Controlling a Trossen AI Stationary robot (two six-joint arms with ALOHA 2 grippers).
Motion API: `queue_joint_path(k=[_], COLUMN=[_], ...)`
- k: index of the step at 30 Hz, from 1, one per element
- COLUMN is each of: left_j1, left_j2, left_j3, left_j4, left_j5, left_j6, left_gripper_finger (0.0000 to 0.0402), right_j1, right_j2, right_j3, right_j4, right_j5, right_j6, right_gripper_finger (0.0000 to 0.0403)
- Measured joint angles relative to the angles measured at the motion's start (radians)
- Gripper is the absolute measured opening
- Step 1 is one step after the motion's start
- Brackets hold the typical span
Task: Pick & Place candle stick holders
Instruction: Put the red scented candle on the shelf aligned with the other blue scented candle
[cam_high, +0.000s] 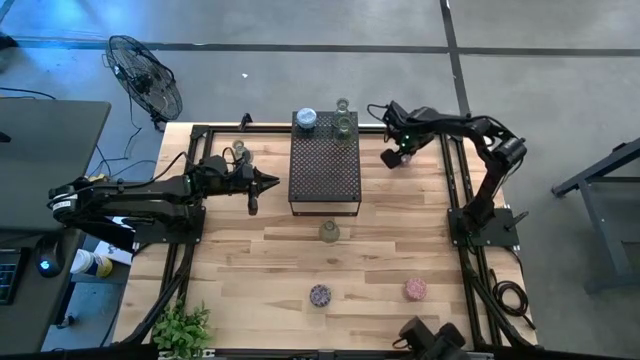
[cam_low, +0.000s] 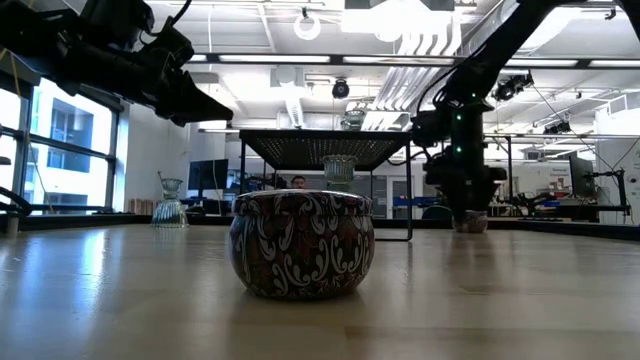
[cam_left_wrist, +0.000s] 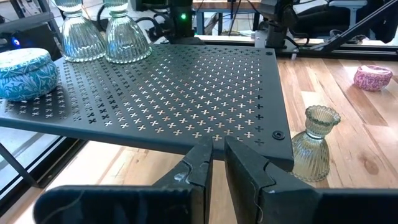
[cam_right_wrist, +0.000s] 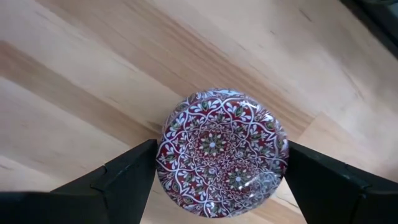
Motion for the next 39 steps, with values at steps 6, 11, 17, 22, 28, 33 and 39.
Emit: queue_joint_path(k=[6, 11, 17, 22, 28, 33, 39], left_j1=[0.0, 0.0, 0.0, 0.0, 0.0, 0.0, 0.0], left_j2=[0.0, 0.0, 0.0, 0.0, 0.0, 0.0, 0.0], left_j3=[0.0, 0.0, 0.0, 0.0, 0.0, 0.0, 0.0], left_j4=[0.0, 0.0, 0.0, 0.0, 0.0, 0.0, 0.0], left_j5=[0.002, 0.002, -0.002, -0.002, -0.003, -0.003, -0.003], left_j6=[-0.006, -0.007, -0.006, -0.006, -0.006, -0.006, -0.006], left_gripper_finger=[0.0037, 0.0037, 0.0037, 0.0037, 0.0037, 0.0037, 0.0037], right_j1=[0.002, 0.007, 0.007, 0.022, 0.057, 0.149, 0.373], right_j2=[0.0, -0.001, -0.003, -0.031, -0.162, -0.312, -0.474], right_j3=[-0.067, -0.07, -0.07, -0.07, -0.07, -0.07, -0.07], right_j4=[0.068, 0.088, 0.107, 0.106, 0.026, -0.132, -0.305], right_j5=[-0.001, -0.012, -0.009, -0.006, -0.008, 0.027, 0.039], right_j6=[-0.016, -0.039, -0.045, -0.059, -0.057, 0.012, 0.19], right_gripper_finger=[0.0321, 0.0299, 0.0281, 0.0281, 0.0281, 0.0281, 0.028])
